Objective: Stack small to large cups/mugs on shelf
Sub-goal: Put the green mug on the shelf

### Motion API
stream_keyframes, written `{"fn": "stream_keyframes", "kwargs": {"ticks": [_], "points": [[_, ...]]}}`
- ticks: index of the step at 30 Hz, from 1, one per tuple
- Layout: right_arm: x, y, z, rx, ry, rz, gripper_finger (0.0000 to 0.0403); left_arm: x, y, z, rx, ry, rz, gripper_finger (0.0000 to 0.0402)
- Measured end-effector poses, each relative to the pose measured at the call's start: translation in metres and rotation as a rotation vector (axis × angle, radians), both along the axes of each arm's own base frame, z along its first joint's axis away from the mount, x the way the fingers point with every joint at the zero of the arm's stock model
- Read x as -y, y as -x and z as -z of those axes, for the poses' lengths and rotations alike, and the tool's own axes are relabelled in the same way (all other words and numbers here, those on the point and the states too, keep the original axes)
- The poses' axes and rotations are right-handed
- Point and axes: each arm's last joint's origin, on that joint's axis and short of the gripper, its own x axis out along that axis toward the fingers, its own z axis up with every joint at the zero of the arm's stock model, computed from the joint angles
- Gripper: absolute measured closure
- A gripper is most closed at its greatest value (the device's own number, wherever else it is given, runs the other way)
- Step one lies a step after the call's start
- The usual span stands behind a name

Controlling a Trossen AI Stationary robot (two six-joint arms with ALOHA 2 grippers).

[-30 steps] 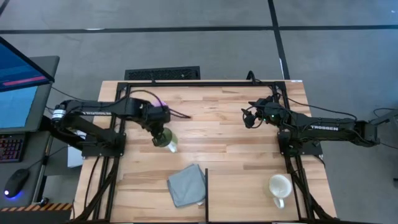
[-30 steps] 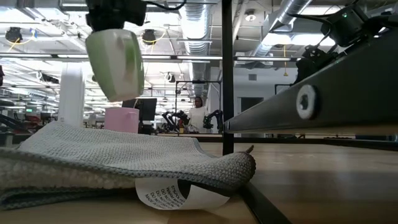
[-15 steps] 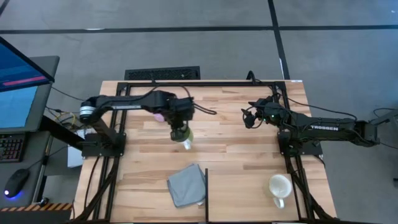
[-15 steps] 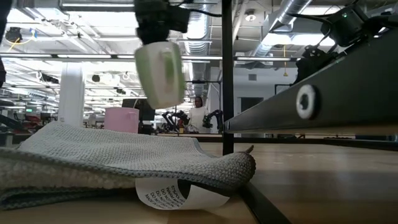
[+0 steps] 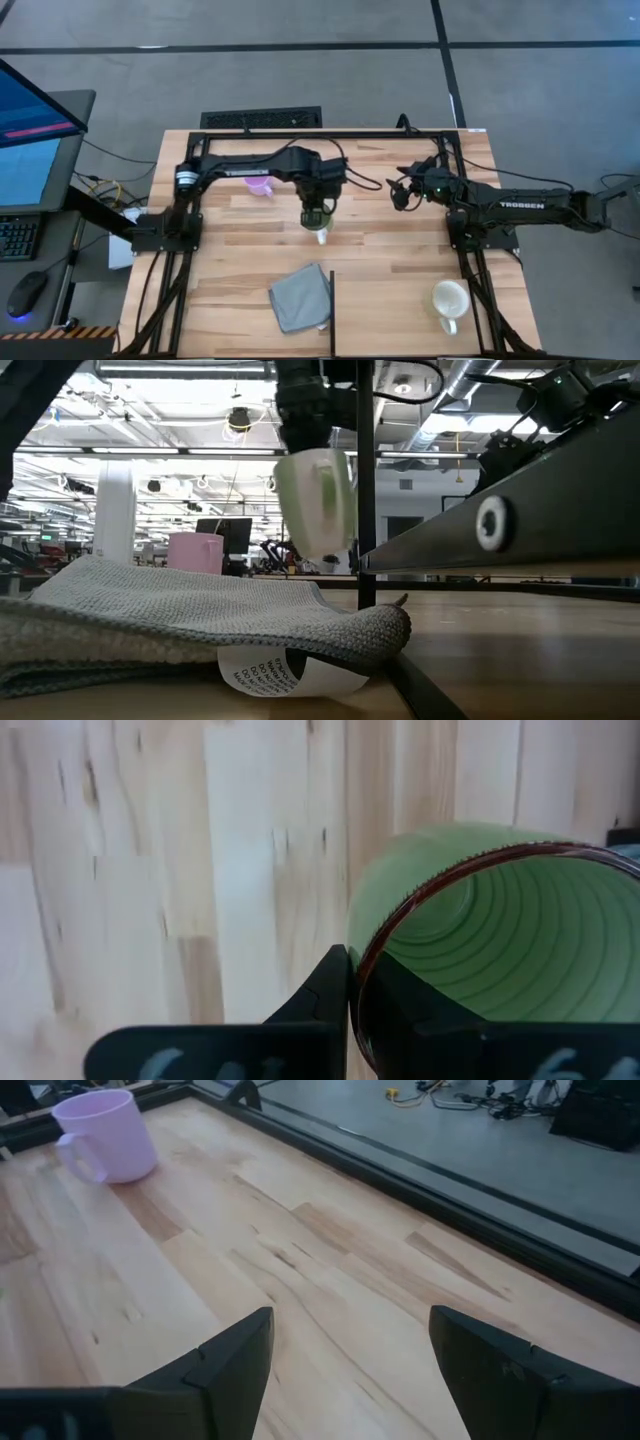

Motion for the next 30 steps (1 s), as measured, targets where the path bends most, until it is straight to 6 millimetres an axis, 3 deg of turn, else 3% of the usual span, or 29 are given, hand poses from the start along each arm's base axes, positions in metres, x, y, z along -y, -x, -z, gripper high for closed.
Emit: {"fn": "stream_keyframes", "kwargs": {"ticks": [17, 30], "points": [[-0.002, -0.001, 0.000, 0.000, 0.000, -0.010, 0.0110, 0.011, -0.045, 0.028, 0.022, 0.090, 0.092, 0.0400], [-0.002, -0.001, 0.000, 0.000, 0.000, -0.010, 0.0110, 0.021, -0.050, 0.028, 0.055, 0.084, 0.122, 0.0400]]}}
